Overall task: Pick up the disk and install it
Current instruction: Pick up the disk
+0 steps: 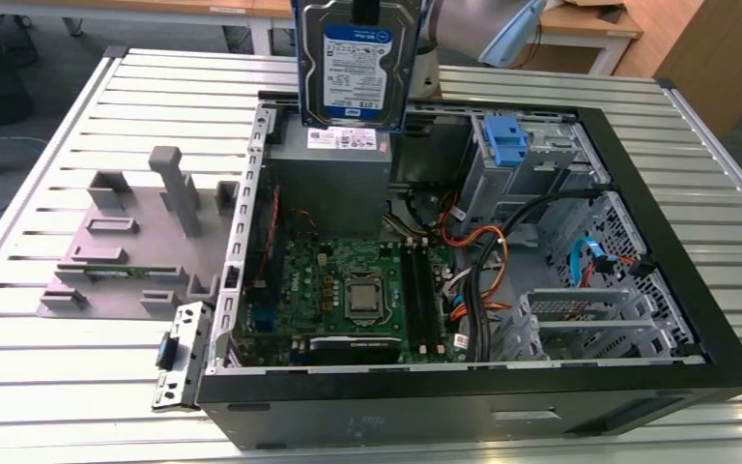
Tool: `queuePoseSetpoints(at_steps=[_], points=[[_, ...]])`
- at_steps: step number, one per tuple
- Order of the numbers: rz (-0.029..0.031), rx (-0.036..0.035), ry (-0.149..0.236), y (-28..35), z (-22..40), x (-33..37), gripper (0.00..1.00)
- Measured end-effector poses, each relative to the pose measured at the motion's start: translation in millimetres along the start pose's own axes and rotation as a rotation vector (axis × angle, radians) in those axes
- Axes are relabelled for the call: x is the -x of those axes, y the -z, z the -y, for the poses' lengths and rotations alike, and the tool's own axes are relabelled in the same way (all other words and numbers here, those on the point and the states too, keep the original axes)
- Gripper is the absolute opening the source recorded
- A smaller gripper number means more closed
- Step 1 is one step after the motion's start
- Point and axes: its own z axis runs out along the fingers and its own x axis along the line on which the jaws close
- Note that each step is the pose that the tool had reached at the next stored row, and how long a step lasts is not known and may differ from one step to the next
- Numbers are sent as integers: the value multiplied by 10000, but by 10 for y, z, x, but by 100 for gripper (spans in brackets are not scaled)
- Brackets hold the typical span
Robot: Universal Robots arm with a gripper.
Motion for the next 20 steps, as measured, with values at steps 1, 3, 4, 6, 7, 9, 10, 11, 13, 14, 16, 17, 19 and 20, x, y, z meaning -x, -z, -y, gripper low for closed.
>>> queuePoseSetpoints(at_steps=[1, 3, 4, 6, 7, 9, 10, 11, 13, 14, 16, 17, 19, 20], points=[[1, -1, 0, 0, 0, -4, 35], [0, 0, -1, 0, 0, -4, 35], [0, 0, -1, 0, 0, -4, 35], [-2, 1, 0, 1, 0, -4, 35], [-2, 0, 0, 1, 0, -4, 35], [-1, 0, -1, 1, 0, -5, 35], [-1, 0, 0, 1, 1, -8, 35], [-2, 1, 1, 1, 1, -12, 35], [-1, 1, 0, 2, 1, -29, 35], [-1, 0, 0, 2, 2, -41, 35], [-2, 1, 0, 4, 3, -67, 35], [-2, 0, 0, 4, 4, -79, 35], [-1, 0, 0, 5, 5, -100, 35], [-1, 0, 0, 6, 6, -109, 35]])
